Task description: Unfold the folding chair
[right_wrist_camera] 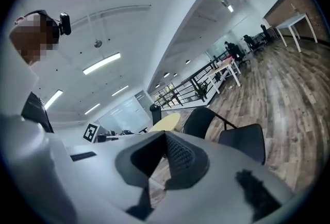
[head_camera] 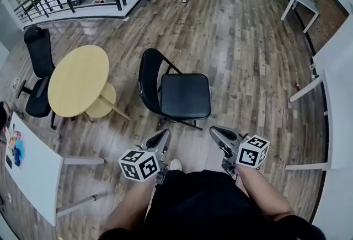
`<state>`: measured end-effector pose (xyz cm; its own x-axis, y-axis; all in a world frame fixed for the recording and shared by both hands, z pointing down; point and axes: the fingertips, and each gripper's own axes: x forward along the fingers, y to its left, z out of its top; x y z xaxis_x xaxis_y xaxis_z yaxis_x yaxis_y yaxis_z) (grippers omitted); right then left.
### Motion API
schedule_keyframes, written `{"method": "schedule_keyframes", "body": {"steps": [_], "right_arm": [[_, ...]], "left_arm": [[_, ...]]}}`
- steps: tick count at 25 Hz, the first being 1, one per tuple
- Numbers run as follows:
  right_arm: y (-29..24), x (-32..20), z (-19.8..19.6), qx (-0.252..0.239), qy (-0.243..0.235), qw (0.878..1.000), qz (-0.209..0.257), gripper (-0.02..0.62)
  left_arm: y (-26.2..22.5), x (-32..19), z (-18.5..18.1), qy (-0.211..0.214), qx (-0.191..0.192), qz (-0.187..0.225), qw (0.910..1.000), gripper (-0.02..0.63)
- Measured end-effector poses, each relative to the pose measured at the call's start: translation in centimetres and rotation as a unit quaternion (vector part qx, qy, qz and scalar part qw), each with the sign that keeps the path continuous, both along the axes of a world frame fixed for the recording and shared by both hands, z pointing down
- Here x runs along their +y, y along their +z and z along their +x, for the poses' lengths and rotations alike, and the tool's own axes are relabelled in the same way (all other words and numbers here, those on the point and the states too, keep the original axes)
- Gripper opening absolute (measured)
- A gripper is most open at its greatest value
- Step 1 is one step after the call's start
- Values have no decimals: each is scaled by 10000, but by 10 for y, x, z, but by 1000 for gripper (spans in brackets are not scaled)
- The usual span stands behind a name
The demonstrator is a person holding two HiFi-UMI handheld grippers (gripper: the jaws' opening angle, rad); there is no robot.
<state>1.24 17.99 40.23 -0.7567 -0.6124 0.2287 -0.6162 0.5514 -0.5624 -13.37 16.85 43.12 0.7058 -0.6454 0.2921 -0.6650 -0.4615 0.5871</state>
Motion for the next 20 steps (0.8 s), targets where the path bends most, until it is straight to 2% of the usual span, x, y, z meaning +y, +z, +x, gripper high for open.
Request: {"method": "schedule_keyframes", "body": {"steps": [9,18,20], "right_arm": [[-12,52,45,79,135,9997,190,5],[-14,112,74,223,155,9989,380,5],[-10,124,77,238,152,9989,379,5]], "left_arm": [[-8,54,48,108,-198,24,9997,6],[-19,116,86,384,-822,431,9949,8],[-19,132,89,350,-845,411,9950,8]]}}
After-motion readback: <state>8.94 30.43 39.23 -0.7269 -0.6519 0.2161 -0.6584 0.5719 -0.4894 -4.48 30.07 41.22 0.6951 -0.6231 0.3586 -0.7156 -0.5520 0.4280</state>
